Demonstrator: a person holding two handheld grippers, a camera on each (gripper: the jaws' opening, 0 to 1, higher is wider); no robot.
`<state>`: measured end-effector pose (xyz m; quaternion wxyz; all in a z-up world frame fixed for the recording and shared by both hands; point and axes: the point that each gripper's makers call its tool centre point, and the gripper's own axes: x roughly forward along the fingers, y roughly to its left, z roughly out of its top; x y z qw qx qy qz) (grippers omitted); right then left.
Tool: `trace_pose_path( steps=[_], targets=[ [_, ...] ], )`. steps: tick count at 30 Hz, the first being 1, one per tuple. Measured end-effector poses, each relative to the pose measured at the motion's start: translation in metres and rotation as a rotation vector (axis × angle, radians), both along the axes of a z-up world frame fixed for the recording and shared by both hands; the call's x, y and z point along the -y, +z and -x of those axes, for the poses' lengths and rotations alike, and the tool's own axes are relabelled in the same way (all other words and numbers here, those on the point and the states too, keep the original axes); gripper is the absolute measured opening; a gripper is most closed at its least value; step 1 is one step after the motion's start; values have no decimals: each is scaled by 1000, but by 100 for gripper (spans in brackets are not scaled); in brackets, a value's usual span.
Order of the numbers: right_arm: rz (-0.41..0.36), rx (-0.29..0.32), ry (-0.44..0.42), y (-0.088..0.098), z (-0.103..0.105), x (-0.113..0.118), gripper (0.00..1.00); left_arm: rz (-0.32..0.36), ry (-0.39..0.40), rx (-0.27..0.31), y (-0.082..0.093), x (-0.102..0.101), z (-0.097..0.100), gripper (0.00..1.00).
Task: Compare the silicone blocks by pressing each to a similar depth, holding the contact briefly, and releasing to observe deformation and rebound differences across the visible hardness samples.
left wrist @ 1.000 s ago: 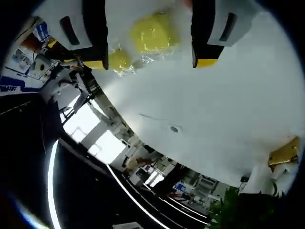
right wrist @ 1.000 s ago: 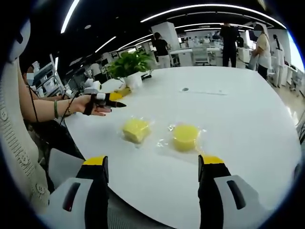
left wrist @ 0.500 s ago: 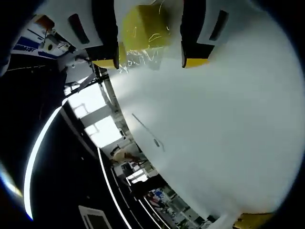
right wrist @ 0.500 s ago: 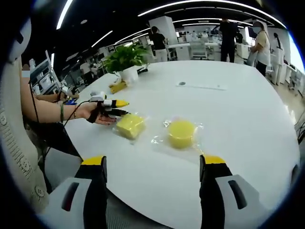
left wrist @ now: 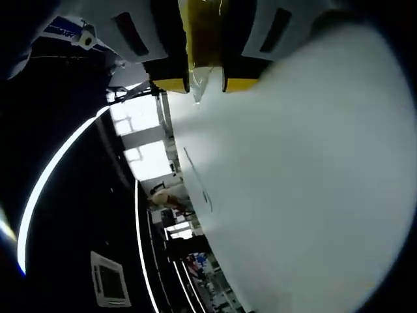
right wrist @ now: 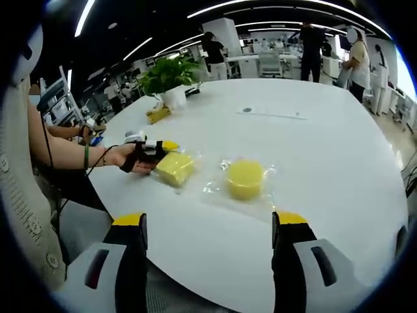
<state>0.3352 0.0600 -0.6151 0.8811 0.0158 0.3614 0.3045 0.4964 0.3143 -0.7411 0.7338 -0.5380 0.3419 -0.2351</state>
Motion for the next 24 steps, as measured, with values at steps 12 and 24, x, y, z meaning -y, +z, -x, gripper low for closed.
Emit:
trace_pose_path(
  steps=[12, 24],
  targets=[
    [0, 3, 3, 1, -1, 0, 72, 1, 8, 46, 10, 1, -3, 0],
    [-27, 57, 4, 17, -1, -3, 72, -57, -25, 134, 35, 7, -9, 0]
  ],
)
